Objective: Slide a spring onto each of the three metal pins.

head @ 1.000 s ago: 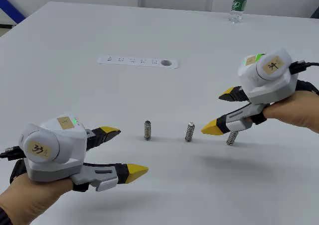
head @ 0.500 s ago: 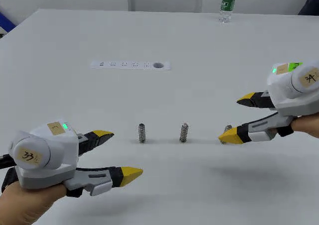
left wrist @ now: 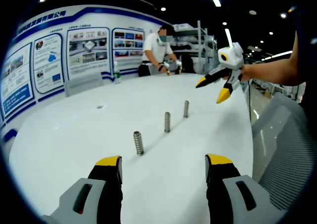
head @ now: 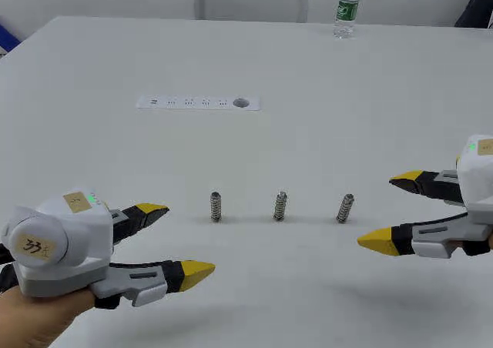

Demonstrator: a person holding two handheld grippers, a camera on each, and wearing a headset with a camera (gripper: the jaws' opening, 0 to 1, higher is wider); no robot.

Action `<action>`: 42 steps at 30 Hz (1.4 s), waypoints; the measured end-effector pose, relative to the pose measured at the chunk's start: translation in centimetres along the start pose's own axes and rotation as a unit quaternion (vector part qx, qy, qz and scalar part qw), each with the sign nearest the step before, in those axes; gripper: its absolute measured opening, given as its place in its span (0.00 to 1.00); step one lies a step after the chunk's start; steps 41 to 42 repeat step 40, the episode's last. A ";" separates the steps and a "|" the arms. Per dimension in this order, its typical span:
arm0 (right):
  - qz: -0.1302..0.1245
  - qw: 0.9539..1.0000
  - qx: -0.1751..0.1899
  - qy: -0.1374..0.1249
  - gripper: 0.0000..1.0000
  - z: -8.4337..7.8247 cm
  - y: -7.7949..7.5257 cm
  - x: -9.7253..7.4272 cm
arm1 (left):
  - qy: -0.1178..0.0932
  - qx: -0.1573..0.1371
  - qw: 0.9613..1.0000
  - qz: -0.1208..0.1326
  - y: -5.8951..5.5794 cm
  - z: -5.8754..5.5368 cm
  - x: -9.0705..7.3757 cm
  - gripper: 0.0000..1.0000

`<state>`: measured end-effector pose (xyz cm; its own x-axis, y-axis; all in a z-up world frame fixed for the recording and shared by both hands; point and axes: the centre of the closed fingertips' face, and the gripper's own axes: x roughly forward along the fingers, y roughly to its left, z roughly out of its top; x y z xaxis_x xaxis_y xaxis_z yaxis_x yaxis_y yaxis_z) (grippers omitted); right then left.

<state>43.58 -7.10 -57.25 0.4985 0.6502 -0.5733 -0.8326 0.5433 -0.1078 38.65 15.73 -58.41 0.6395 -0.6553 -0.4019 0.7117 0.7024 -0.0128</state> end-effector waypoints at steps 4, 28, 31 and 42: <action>-0.006 1.000 0.009 -0.020 0.74 -0.2 0.6 -0.2 | -0.004 -0.002 1.000 0.001 0.0 0.0 0.0 0.69; -0.052 0.993 0.078 -0.076 0.75 -2.7 1.3 -0.5 | -0.011 -0.031 0.999 0.021 0.2 -1.7 -0.3 0.70; -0.052 0.993 0.080 -0.075 0.75 -2.8 1.3 -0.5 | -0.011 -0.031 0.999 0.022 0.2 -1.7 -0.4 0.69; -0.054 0.993 0.077 -0.075 0.75 -2.6 1.2 -0.4 | -0.015 -0.033 0.999 0.021 0.3 -1.4 -0.3 0.69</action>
